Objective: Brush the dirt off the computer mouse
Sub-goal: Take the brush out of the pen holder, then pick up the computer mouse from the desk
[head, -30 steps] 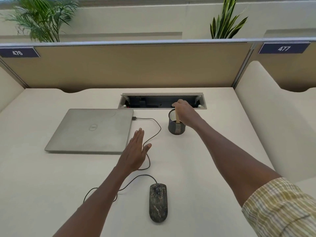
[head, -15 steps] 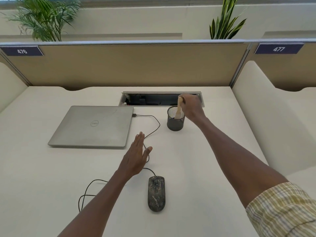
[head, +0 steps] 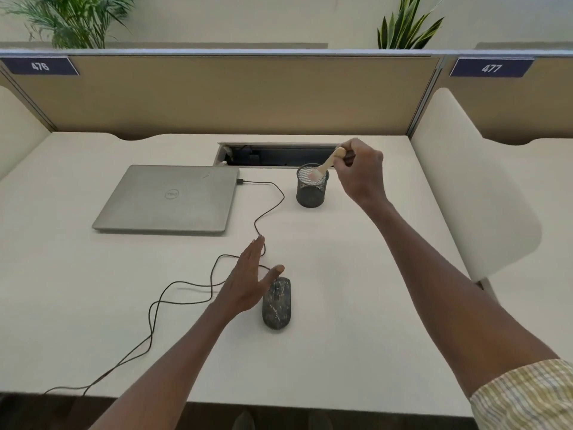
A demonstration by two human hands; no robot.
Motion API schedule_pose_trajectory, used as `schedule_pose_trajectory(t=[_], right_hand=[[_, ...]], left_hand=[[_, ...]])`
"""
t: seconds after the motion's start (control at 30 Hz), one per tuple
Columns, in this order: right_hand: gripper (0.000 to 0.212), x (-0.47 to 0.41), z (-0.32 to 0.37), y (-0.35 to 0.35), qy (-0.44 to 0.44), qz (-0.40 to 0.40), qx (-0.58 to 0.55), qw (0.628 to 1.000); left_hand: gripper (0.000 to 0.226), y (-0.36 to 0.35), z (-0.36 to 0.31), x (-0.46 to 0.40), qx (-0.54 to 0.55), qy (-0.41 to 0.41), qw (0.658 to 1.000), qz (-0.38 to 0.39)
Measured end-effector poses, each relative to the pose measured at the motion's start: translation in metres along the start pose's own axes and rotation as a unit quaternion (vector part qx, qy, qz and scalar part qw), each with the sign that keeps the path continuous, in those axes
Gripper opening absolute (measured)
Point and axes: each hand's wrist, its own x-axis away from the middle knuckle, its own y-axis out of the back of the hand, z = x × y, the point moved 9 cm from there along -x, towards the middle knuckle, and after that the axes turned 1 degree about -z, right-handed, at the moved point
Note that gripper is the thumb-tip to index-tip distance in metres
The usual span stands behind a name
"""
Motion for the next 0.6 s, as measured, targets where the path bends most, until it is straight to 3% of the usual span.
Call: schedule_pose_trajectory(t=[0.2, 0.27, 0.6], right_hand=[[0.008, 0.044, 0.003, 0.001, 0.015, 0.009, -0.006, 1.000], [0.006, 0.056, 0.003, -0.002, 0.015, 0.009, -0.010, 1.000], [0.005, 0.086, -0.001, -0.003, 0.005, 0.019, -0.009, 1.000]], left_hand=[[0.159, -0.025, 0.036, 0.047, 0.018, 0.038, 0.996, 0.081], [0.170, -0.034, 0.046, 0.057, 0.004, 0.043, 0.992, 0.115], [0.167, -0.042, 0.041, 0.053, -0.051, 0.005, 0.991, 0.124]])
